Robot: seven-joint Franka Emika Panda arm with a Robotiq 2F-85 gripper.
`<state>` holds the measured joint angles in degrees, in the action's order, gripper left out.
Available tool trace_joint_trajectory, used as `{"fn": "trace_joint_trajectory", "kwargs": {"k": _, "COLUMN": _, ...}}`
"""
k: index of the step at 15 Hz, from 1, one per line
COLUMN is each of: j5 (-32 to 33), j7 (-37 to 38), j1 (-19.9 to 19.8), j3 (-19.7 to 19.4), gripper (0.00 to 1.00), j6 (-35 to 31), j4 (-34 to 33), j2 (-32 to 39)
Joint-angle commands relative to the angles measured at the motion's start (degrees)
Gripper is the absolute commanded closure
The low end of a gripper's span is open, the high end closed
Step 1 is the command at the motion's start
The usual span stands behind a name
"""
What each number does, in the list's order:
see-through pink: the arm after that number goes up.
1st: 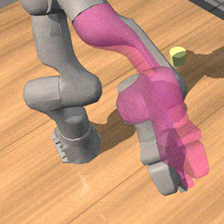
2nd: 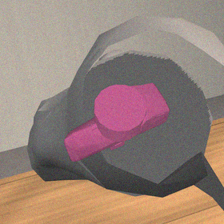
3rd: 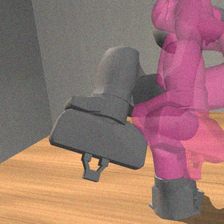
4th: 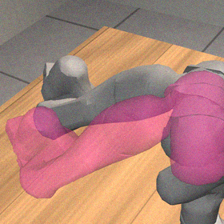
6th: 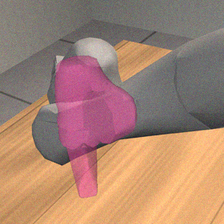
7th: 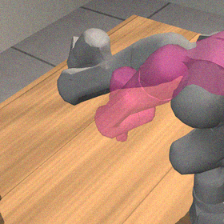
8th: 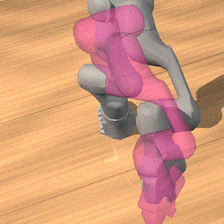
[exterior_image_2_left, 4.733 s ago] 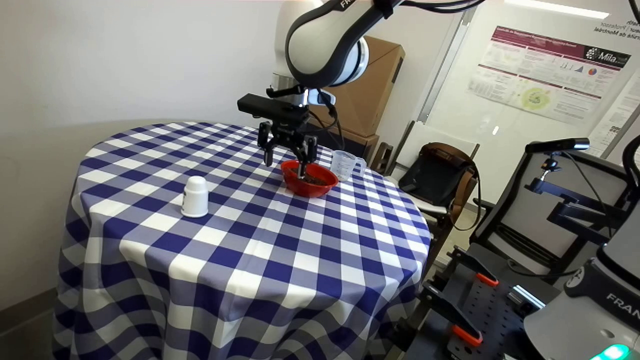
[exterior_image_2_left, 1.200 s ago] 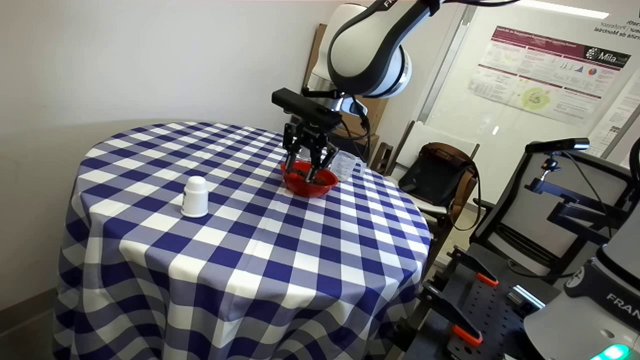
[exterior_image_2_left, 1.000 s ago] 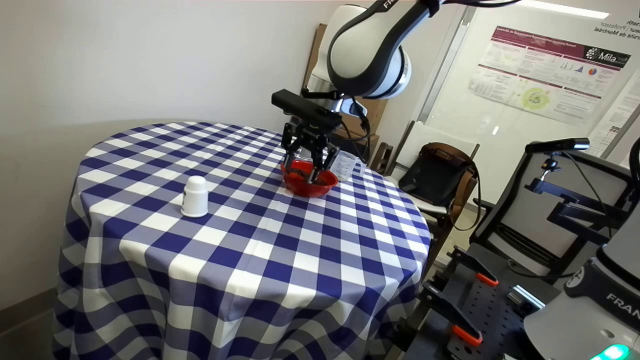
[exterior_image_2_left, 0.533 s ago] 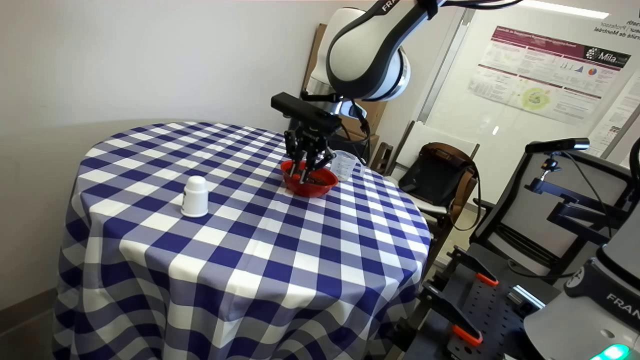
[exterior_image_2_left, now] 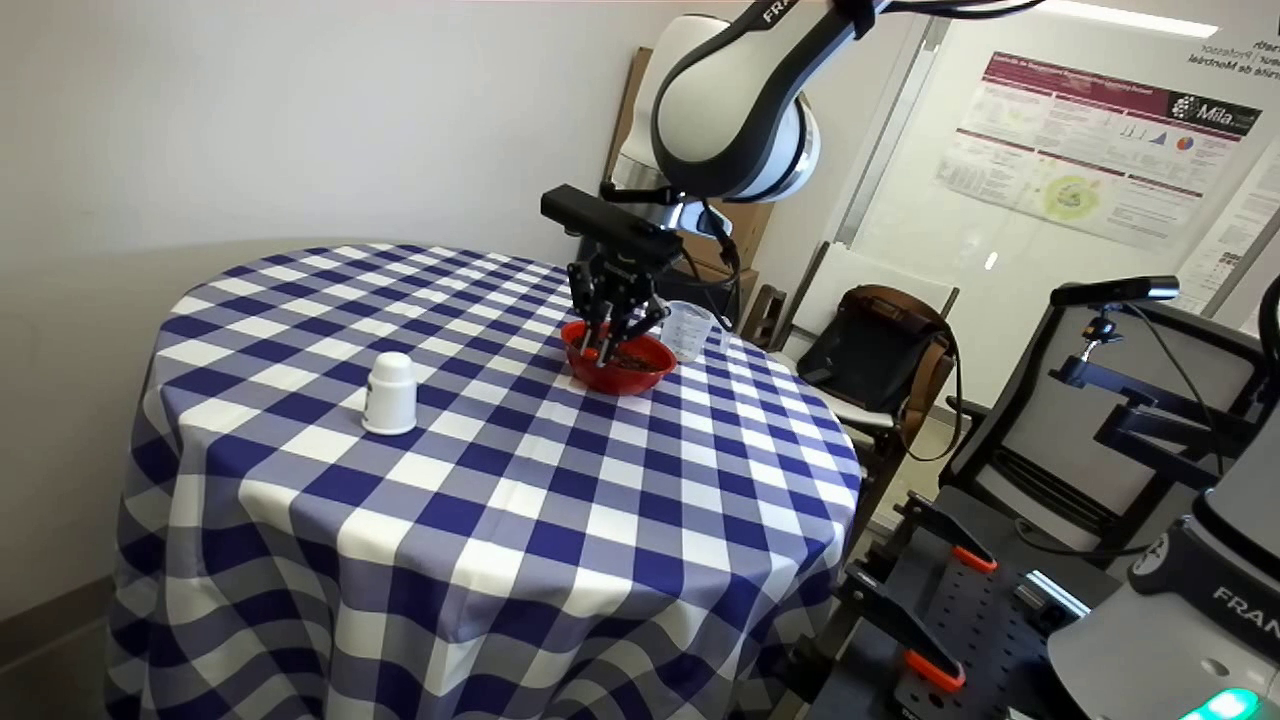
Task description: Put a spoonful of the contents in the bowl in the jug
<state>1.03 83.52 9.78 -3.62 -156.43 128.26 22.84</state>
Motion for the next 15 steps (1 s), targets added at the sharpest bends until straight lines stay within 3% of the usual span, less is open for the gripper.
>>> {"fn": "trace_joint_trajectory", "kwargs": {"k": 1, "j5": -0.15, "j7": -1.4, "j1": 0.74, "j3": -0.44, "gripper": 0.91, "j6": -1.27, "j4": 0.19, "j2": -0.4}}
{"fn": "trace_joint_trajectory", "kwargs": {"k": 15, "j5": 8.35, "j7": 0.07, "j1": 4.58, "j3": -3.07, "gripper": 0.91, "j6": 1.0, "j4": 1.53, "j2": -4.14}}
